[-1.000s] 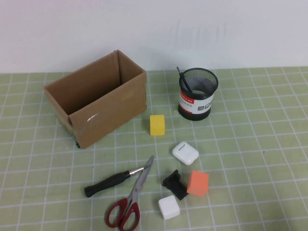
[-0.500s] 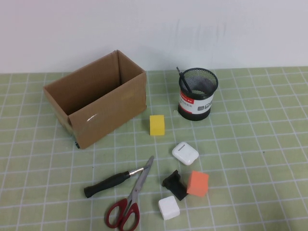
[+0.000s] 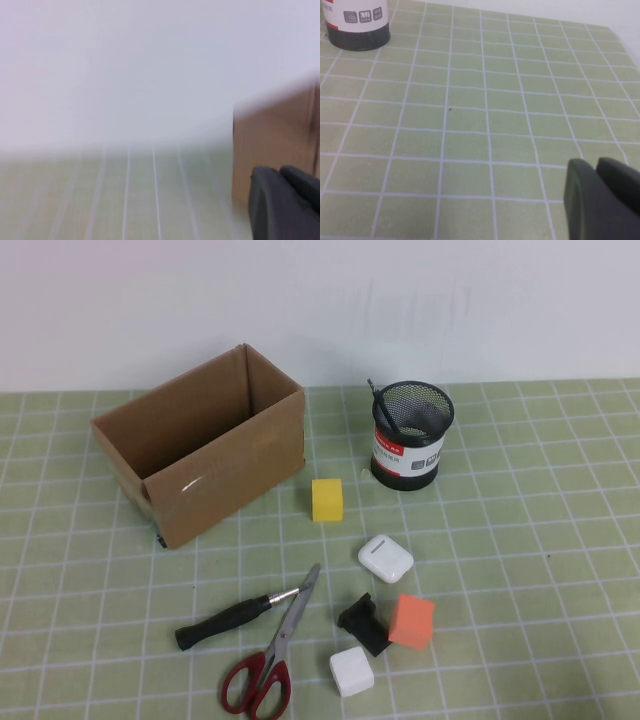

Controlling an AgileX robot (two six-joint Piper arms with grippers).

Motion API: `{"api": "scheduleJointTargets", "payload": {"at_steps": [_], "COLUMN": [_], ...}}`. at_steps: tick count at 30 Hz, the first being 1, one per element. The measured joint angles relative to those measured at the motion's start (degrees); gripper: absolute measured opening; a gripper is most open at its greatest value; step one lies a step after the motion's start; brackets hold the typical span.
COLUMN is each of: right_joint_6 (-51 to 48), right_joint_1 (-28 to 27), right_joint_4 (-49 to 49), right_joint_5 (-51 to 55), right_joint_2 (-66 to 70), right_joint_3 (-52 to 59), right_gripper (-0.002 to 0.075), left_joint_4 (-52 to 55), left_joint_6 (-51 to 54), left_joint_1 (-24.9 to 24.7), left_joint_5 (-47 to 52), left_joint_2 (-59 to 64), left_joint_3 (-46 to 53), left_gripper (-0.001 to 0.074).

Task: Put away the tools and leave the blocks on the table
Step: Pick up the black Screwdriver from the table

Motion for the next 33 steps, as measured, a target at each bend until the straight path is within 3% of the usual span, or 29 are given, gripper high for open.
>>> {"api": "scheduleJointTargets", "payload": {"at_steps": [11, 14, 19, 24, 27, 33], "right_joint_6": [0.00, 0.00, 0.00, 0.09, 0.09, 0.09], "right_joint_1": [0.00, 0.00, 0.00, 0.00, 0.00, 0.00], "right_joint_4": [0.00, 0.00, 0.00, 0.00, 0.00, 0.00], "right_joint_5": [0.00, 0.00, 0.00, 0.00, 0.00, 0.00], "right_joint_2": [0.00, 0.00, 0.00, 0.00, 0.00, 0.00], "right_joint_3": [0.00, 0.00, 0.00, 0.00, 0.00, 0.00], "right_gripper": [-0.0006, -0.0006, -0.0006, -0.0006, -0.0006, -0.0006], "left_joint_4": [0.00, 0.00, 0.00, 0.00, 0.00, -5.42], "left_joint_6": [-7.01, -8.73, -10.65, -17.26, -18.06, -16.66], "left_joint_1": [0.00, 0.00, 0.00, 0.00, 0.00, 0.00], "left_joint_5": [-45.06, -46.75, -32.76, -2.10, 15.00, 25.30], "left_joint_2": [0.00, -0.27, 0.23, 8.88, 14.81, 22.39], "left_joint_3": [0.00, -3.22, -16.04, -30.00, -33.40, -33.43], "left_gripper": [-0.0003, -0.0003, -0.0003, -0.0003, -0.0003, -0.0003]}}
